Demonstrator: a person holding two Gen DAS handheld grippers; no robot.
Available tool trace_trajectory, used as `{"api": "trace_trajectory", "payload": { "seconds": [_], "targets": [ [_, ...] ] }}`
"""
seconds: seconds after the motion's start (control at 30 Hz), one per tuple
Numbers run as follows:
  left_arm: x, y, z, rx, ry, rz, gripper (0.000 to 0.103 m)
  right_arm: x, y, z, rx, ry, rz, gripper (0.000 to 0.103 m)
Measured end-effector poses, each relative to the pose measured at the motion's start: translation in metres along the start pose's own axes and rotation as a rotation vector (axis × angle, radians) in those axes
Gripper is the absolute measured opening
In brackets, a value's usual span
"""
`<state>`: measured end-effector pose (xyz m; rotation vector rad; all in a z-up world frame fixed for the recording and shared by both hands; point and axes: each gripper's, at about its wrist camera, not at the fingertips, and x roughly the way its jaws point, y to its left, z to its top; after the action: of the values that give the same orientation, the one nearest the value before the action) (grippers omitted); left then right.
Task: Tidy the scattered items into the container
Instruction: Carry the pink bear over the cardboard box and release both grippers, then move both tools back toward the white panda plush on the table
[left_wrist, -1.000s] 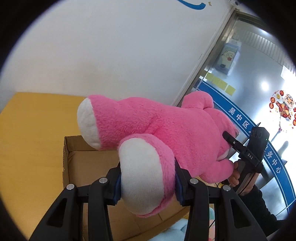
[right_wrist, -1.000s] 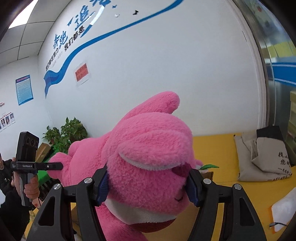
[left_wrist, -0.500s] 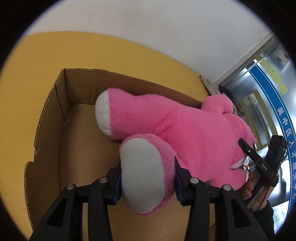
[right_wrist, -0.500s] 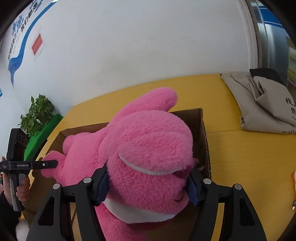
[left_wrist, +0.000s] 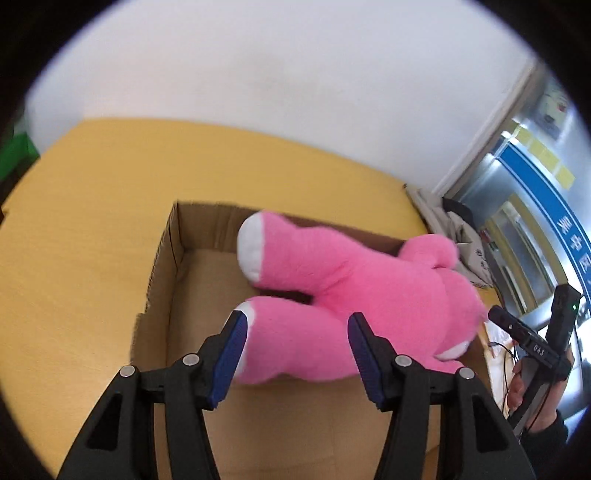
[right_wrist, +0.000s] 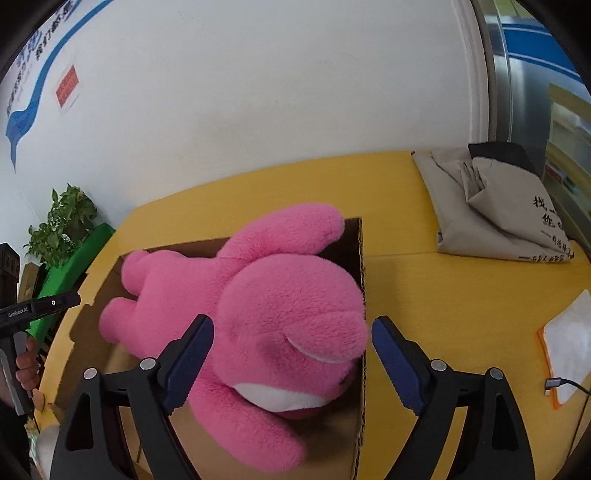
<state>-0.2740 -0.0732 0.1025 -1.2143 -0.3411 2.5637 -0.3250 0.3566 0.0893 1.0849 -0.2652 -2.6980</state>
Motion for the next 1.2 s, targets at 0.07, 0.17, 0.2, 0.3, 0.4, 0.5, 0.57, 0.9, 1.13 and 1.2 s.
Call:
{"api": "trace_trajectory", "payload": {
  "seconds": [0.07, 0.17, 0.2, 0.3, 0.4, 0.5, 0.57, 0.9, 1.13, 1.2],
  "targets": [
    [-0.029, -0.011, -0.004, 0.051, -0.046, 0.003, 0.061, -0.032, 0.007, 0.001, -0.005, -0.043, 0.031, 0.097],
    [-0.069, -0.037, -0.016, 0.124, -0.128, 0.032, 0.070, -0.079, 0.022, -0.007, -0.014, -0.093, 0.092, 0.103],
    [-0.077, -0.049, -0.017, 0.143, -0.152, 0.039, 0.073, -0.093, 0.029, -0.012, -0.026, -0.097, 0.110, 0.103],
    [-0.111, -0.069, -0.039, 0.200, -0.228, 0.059, 0.078, -0.130, 0.054, -0.035, -0.083, -0.101, 0.126, 0.103],
    [-0.134, -0.090, -0.064, 0.234, -0.276, 0.103, 0.078, -0.161, 0.074, -0.069, -0.110, -0.114, 0.117, 0.103],
    [-0.153, -0.104, -0.099, 0.240, -0.310, 0.161, 0.078, -0.185, 0.086, -0.105, -0.094, -0.124, 0.077, 0.103],
    [-0.163, -0.114, -0.122, 0.262, -0.315, 0.178, 0.078, -0.197, 0.093, -0.128, -0.088, -0.136, 0.026, 0.103],
    [-0.176, -0.139, -0.201, 0.264, -0.294, 0.129, 0.078, -0.220, 0.123, -0.184, -0.111, -0.129, -0.037, 0.103],
    [-0.166, -0.133, -0.219, 0.199, -0.257, 0.141, 0.078, -0.218, 0.135, -0.202, -0.133, -0.095, -0.005, 0.103],
    [-0.170, -0.132, -0.224, 0.198, -0.284, 0.118, 0.078, -0.214, 0.136, -0.206, -0.144, -0.073, -0.024, 0.103]
  ]
}}
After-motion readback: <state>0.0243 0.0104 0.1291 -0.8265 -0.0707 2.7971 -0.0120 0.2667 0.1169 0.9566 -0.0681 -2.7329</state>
